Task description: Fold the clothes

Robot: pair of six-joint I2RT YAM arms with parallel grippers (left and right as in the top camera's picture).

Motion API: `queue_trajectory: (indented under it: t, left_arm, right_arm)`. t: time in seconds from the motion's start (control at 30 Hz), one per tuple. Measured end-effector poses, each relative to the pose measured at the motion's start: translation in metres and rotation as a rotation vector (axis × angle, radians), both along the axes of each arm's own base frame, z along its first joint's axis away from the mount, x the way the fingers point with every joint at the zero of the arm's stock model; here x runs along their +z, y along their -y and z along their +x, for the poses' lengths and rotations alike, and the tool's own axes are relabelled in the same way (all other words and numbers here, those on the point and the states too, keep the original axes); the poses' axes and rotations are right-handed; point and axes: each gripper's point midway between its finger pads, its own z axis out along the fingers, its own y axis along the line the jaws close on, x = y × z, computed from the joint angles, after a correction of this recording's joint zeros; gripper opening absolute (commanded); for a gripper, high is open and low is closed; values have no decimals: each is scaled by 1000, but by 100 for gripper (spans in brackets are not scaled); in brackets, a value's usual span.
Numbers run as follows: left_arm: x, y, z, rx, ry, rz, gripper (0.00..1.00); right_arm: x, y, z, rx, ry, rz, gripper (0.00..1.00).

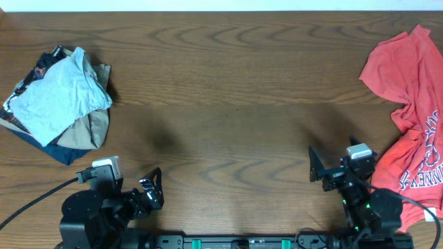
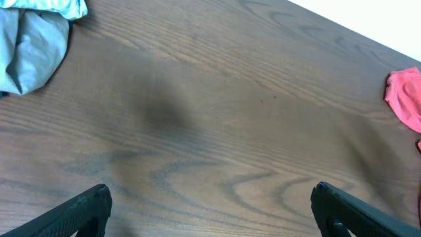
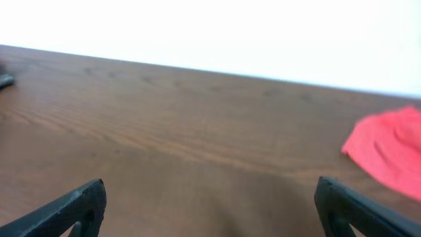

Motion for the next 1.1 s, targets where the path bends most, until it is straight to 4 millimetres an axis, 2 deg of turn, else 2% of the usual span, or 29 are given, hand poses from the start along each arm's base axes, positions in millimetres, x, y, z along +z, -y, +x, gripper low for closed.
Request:
queue_trajectory:
  t: [0.27,0.5,1.1]
  left_arm:
    - [0,0,0,0,-1,0,98]
    - [0,0,0,0,-1,0,98]
    - [0,0,0,0,-1,0,98]
  right_arm:
    - [-12,1,10,-7,134,-11,99]
    - [-22,2,11,-4,138,-116,99]
    - [-22,4,11,-6,151,-165,99]
